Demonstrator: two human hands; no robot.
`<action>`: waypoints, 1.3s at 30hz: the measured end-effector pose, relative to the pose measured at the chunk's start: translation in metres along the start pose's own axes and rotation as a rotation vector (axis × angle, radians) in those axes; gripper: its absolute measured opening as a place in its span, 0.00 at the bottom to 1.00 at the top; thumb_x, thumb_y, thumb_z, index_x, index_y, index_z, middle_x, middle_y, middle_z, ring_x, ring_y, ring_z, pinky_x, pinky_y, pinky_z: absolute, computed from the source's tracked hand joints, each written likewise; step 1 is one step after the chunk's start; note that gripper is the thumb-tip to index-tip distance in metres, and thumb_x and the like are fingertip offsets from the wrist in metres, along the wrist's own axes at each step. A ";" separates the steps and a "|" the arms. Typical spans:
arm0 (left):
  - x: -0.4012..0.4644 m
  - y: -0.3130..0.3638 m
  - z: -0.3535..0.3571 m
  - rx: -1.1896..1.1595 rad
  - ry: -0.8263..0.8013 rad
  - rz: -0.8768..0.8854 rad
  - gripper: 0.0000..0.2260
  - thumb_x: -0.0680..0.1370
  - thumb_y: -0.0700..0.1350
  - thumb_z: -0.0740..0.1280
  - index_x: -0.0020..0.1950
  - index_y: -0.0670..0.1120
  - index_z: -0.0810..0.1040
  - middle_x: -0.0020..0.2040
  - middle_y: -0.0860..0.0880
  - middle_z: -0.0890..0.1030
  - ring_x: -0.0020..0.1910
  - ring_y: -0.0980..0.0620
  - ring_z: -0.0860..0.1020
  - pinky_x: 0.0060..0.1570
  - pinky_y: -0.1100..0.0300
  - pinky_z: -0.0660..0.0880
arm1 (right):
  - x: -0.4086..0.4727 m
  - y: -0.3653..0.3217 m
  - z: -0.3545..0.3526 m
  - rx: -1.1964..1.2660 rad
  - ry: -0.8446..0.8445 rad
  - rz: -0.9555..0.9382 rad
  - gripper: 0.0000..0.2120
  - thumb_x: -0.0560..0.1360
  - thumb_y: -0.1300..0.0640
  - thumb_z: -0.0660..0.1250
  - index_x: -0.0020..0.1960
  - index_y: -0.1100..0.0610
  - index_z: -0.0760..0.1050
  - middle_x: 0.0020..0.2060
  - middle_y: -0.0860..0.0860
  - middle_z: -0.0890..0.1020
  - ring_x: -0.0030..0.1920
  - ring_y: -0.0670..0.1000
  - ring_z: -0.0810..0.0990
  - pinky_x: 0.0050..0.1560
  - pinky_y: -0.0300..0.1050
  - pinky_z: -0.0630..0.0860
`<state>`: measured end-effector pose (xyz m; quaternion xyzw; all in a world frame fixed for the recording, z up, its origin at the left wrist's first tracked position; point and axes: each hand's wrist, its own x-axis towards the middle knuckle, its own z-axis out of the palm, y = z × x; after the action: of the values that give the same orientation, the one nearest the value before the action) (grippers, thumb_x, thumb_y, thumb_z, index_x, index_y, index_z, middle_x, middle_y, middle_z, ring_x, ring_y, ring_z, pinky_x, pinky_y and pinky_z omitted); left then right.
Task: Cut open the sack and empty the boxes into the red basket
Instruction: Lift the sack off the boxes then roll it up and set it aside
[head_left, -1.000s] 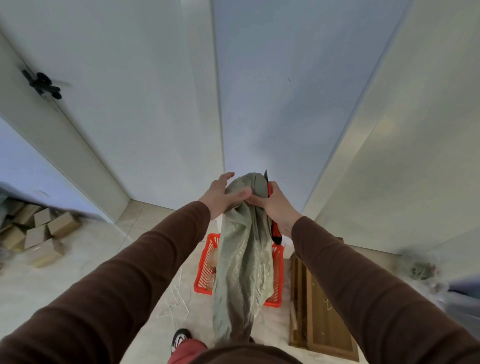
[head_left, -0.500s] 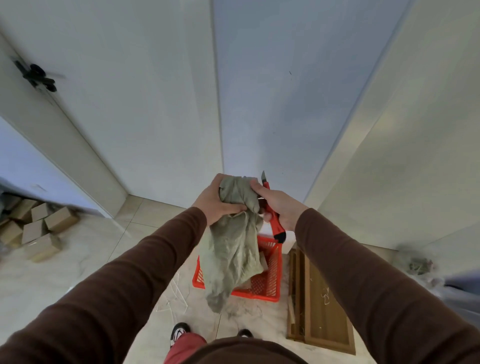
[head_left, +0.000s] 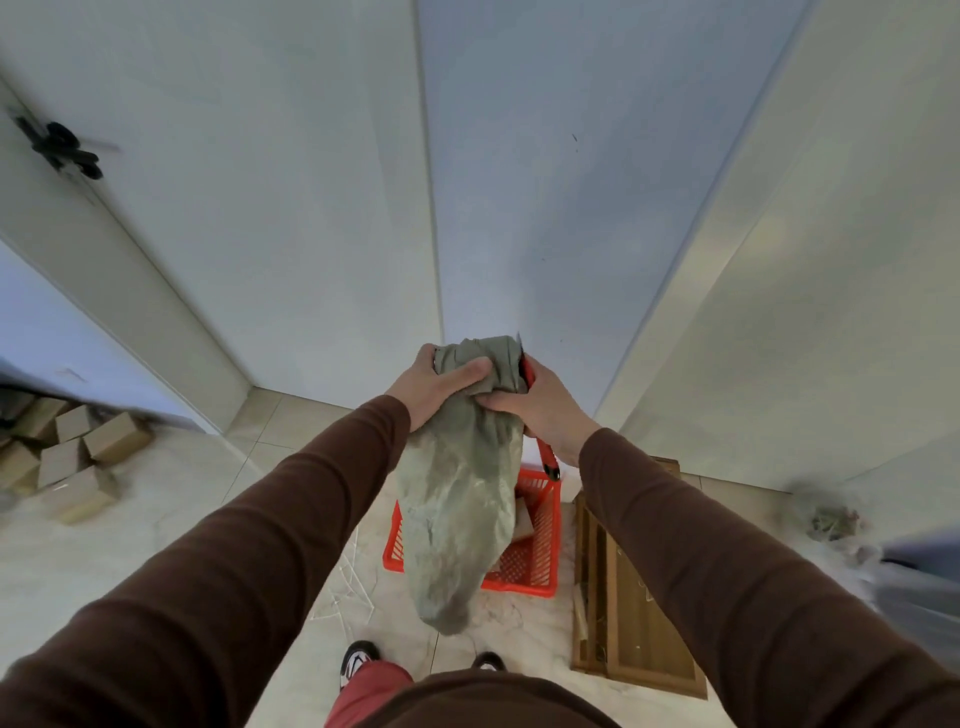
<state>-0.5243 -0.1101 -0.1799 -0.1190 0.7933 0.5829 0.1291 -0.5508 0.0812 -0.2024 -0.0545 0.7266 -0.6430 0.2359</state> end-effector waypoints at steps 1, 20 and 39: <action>-0.002 -0.002 0.001 0.050 0.005 0.031 0.43 0.60 0.72 0.74 0.69 0.53 0.67 0.59 0.48 0.81 0.54 0.49 0.83 0.57 0.52 0.80 | 0.001 0.001 -0.002 0.046 0.033 0.024 0.22 0.71 0.52 0.81 0.63 0.47 0.80 0.52 0.46 0.89 0.49 0.46 0.89 0.43 0.39 0.83; -0.012 -0.028 0.009 -0.017 0.120 0.192 0.33 0.58 0.54 0.85 0.58 0.58 0.72 0.50 0.55 0.82 0.46 0.61 0.82 0.47 0.63 0.78 | -0.017 -0.019 -0.003 0.057 0.053 0.364 0.31 0.73 0.28 0.69 0.53 0.57 0.79 0.41 0.53 0.80 0.29 0.48 0.70 0.27 0.41 0.70; -0.021 -0.008 0.018 -0.005 0.107 0.091 0.44 0.63 0.61 0.81 0.71 0.54 0.60 0.56 0.55 0.77 0.53 0.57 0.79 0.48 0.65 0.75 | -0.015 -0.004 -0.010 0.115 0.063 0.055 0.25 0.72 0.54 0.81 0.66 0.52 0.77 0.59 0.54 0.86 0.56 0.55 0.87 0.58 0.53 0.85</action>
<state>-0.5005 -0.0944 -0.1846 -0.1140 0.8021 0.5832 0.0595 -0.5424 0.0954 -0.1937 -0.0008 0.6967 -0.6784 0.2331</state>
